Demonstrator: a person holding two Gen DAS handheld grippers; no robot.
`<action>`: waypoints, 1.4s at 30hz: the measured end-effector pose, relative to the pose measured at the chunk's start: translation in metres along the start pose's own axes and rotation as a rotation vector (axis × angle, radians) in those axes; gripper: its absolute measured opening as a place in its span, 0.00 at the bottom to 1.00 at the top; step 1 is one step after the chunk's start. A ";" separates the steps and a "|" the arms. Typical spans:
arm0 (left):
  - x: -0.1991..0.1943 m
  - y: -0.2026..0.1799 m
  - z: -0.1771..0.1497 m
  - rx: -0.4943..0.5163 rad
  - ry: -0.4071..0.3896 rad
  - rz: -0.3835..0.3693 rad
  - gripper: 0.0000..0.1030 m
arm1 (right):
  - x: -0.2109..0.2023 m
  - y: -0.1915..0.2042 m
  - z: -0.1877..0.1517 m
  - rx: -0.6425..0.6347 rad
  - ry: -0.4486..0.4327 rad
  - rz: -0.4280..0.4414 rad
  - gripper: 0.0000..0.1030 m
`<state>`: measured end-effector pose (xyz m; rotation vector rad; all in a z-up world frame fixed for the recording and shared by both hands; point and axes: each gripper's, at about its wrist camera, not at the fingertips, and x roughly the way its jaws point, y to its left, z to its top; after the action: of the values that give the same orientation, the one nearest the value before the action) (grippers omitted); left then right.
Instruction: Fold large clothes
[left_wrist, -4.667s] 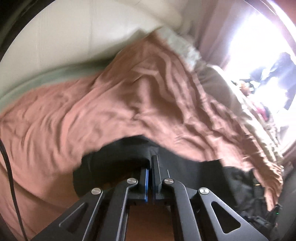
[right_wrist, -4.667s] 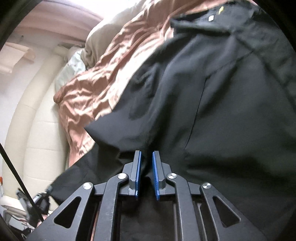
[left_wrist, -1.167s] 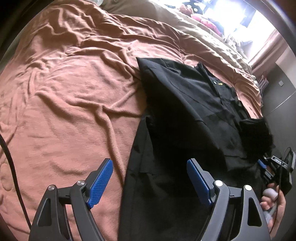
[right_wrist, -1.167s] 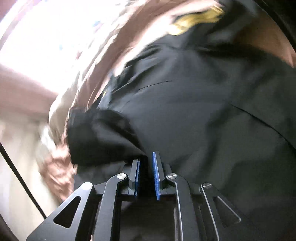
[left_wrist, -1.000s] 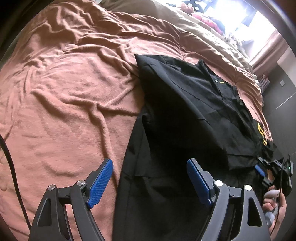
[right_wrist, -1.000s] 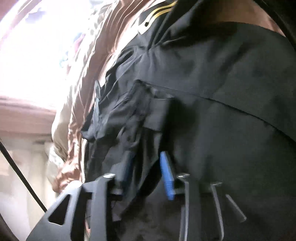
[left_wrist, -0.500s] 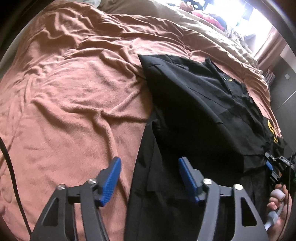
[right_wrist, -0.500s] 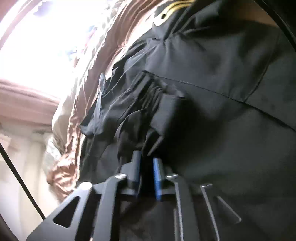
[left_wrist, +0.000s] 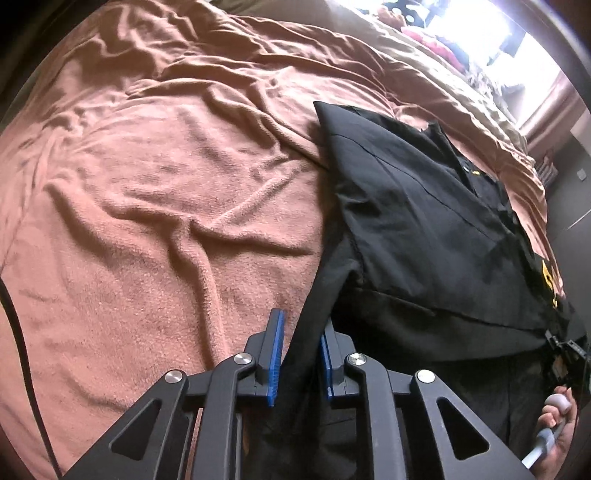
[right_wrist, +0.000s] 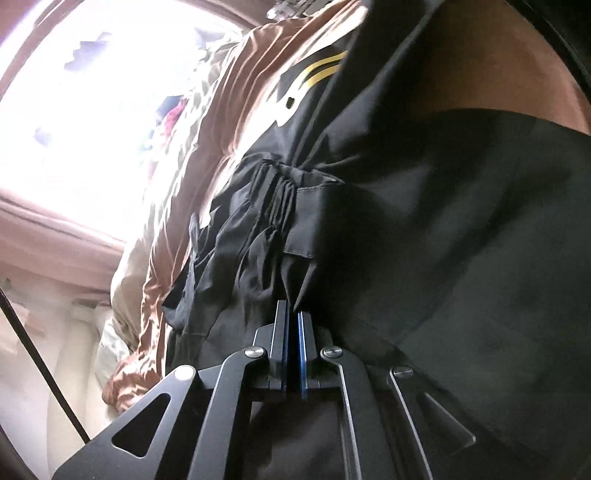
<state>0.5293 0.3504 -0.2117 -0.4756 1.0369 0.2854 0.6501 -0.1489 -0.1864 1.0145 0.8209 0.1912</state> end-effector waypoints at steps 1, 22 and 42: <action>-0.001 -0.001 0.000 0.005 -0.005 0.011 0.19 | 0.002 0.003 0.001 -0.006 0.004 0.005 0.01; -0.064 -0.073 -0.025 0.063 -0.083 -0.066 0.48 | -0.074 -0.019 0.059 0.025 0.020 0.009 0.55; -0.042 -0.124 -0.052 0.139 -0.085 -0.071 0.48 | -0.125 -0.050 0.177 -0.142 -0.227 -0.196 0.51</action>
<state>0.5247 0.2167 -0.1667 -0.3706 0.9476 0.1681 0.6739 -0.3585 -0.1147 0.8000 0.6842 -0.0333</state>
